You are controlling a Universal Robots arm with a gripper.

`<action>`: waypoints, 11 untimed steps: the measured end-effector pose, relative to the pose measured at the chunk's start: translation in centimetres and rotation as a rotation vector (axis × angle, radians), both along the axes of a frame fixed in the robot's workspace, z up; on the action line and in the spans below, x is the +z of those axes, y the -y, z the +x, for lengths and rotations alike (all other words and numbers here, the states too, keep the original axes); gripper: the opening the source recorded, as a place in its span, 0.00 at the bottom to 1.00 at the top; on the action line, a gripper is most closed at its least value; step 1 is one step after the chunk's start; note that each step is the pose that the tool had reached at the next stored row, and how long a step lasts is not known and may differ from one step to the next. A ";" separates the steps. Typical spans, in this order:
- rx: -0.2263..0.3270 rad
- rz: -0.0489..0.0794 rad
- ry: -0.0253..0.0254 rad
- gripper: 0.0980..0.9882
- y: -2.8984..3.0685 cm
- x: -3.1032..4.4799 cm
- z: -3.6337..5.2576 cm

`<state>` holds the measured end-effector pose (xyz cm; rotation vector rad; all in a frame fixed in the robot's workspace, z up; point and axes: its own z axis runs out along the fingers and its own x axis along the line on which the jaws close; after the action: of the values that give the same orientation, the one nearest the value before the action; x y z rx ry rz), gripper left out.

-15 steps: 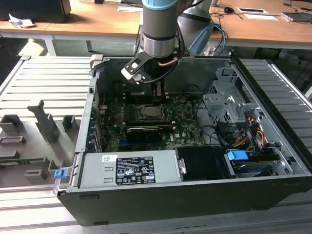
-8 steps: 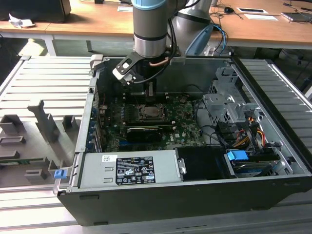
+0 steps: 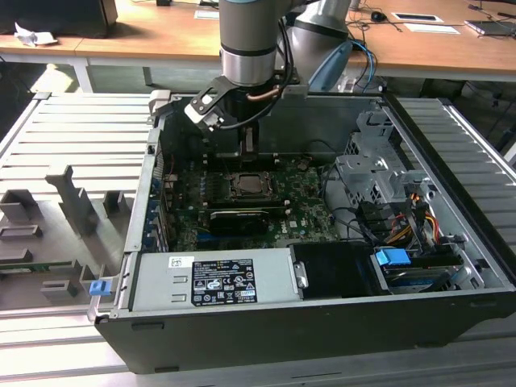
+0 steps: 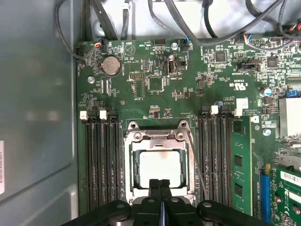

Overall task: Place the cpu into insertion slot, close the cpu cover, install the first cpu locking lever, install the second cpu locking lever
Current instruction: 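Install the first cpu locking lever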

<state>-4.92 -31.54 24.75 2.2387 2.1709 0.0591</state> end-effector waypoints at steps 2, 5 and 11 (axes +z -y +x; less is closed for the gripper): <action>0.000 0.000 0.0002 0.01 0.00 0.65 0.00; 0.000 0.000 0.0000 0.01 -0.01 1.73 0.00; 0.055 -0.003 0.0002 0.01 -0.01 2.41 0.00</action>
<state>-4.92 -31.52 27.16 2.1775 2.2309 0.0574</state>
